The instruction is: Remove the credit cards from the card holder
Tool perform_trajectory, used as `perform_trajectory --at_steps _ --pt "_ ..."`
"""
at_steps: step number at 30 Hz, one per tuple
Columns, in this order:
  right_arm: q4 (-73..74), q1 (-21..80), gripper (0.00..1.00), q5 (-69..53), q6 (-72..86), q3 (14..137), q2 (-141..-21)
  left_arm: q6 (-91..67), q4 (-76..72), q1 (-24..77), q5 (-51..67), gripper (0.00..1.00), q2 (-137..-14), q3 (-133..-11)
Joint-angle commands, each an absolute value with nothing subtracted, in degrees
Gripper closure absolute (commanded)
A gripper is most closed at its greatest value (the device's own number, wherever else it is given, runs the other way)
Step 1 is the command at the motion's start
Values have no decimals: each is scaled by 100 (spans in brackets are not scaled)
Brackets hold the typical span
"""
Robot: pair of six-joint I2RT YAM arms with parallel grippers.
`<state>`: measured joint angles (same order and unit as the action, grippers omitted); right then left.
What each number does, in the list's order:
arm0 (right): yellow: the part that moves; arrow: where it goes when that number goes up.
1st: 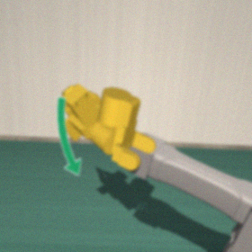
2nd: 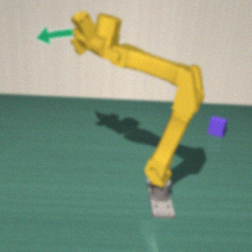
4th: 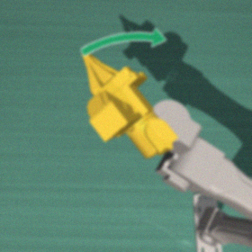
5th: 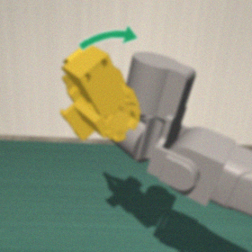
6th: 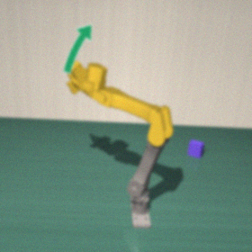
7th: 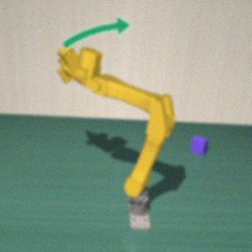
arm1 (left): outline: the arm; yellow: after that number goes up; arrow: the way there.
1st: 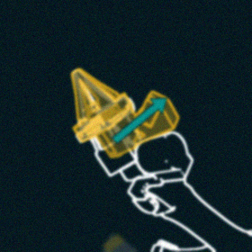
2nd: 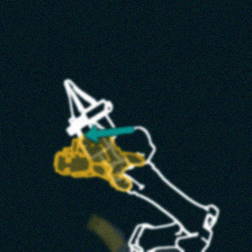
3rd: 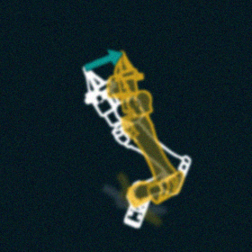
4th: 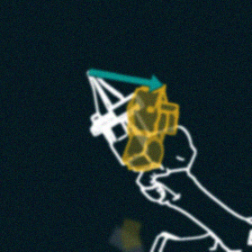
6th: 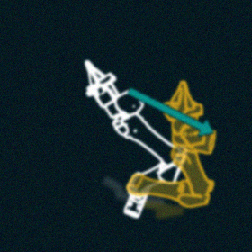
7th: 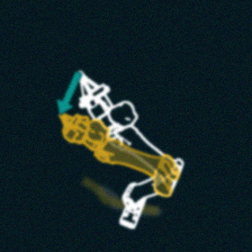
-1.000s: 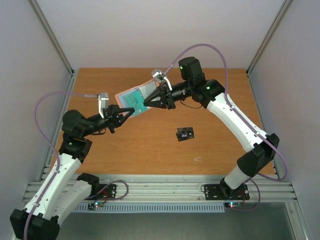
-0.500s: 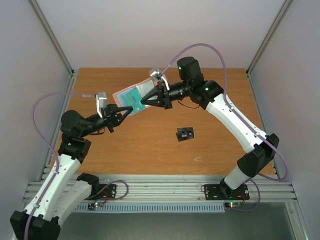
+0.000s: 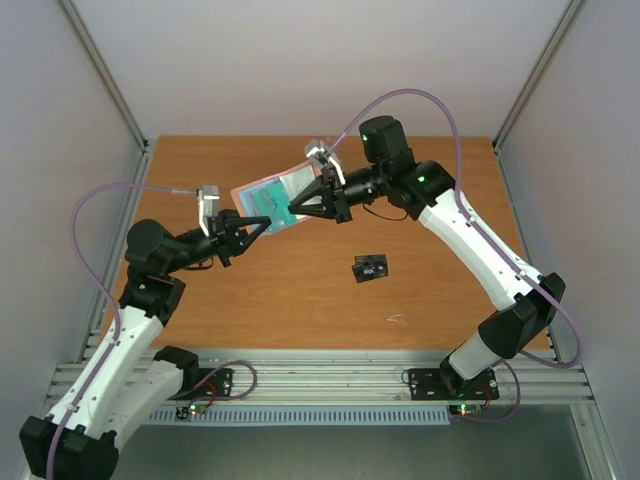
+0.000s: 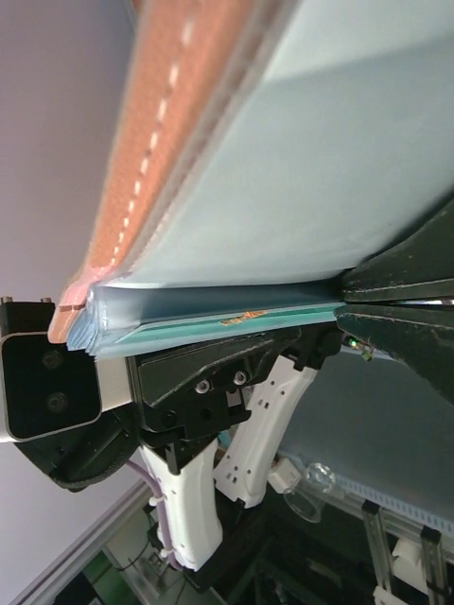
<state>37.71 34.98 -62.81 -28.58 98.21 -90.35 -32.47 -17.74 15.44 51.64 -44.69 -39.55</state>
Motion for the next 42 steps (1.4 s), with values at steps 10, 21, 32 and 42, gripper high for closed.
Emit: perform_trajectory --at_steps 10,21,32,42 --pt "4701 3255 99 -6259 -3391 10181 -8719 -3270 -2021 1519 5039 88 -4439 -3911" --pt "4475 3278 99 -6549 -3151 10240 -8790 -3262 -2015 1519 5029 90 -4451 -3905" --pt "4760 3485 99 -6252 -3416 10353 -8957 -3274 -2079 1514 5141 71 -4513 -3928" --pt "4980 3566 90 -6289 -3532 10439 -9077 -3243 -2097 1516 5085 100 -4509 -3912"
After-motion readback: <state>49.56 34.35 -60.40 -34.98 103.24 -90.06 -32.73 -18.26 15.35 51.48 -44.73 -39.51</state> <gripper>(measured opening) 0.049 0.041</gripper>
